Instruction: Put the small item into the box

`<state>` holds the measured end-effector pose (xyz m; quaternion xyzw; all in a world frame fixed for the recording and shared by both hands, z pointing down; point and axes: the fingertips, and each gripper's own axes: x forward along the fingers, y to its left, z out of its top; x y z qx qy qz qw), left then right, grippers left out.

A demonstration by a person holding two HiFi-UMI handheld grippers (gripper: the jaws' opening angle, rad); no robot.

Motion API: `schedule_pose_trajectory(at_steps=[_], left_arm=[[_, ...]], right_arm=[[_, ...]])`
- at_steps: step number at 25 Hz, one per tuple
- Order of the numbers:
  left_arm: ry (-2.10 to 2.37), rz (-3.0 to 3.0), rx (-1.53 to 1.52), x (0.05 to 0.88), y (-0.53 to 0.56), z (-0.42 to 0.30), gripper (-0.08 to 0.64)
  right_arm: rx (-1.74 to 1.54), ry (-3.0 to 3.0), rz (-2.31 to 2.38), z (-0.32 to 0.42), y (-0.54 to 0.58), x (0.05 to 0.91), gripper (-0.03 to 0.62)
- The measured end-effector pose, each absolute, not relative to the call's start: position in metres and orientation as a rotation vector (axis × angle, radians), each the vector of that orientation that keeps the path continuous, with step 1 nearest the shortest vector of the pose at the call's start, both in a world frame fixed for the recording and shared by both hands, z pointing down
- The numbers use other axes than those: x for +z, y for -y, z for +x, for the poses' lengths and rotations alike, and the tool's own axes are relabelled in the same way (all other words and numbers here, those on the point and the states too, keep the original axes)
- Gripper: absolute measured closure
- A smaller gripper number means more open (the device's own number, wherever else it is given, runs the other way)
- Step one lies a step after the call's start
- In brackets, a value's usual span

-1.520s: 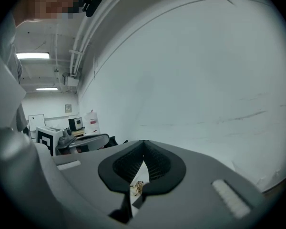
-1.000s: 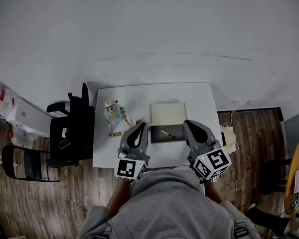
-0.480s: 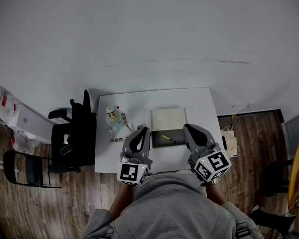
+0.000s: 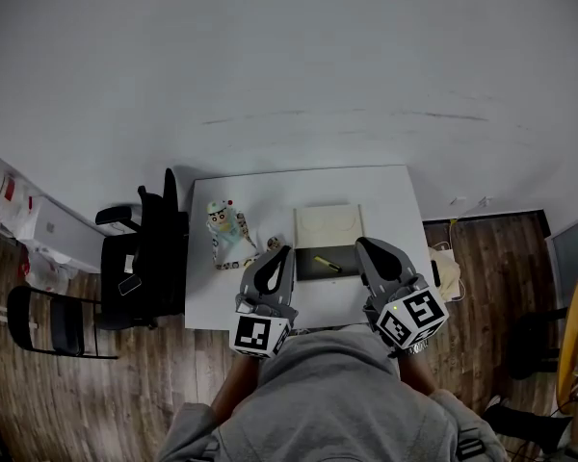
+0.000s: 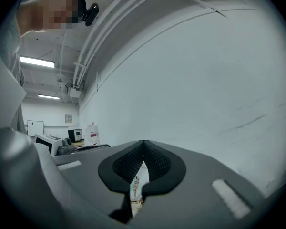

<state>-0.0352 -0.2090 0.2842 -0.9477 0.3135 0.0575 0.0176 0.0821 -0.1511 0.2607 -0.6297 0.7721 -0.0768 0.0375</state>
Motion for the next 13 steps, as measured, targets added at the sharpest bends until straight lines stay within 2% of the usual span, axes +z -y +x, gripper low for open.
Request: schedule_pose_trajectory(at_steps=[13], left_arm=[[-1.023,-2.944,0.183,0.286,0.207,-0.049,0.557]], right_arm=[[-0.242,-2.412,-1.915,0.07,0.151,0.266,0.577]])
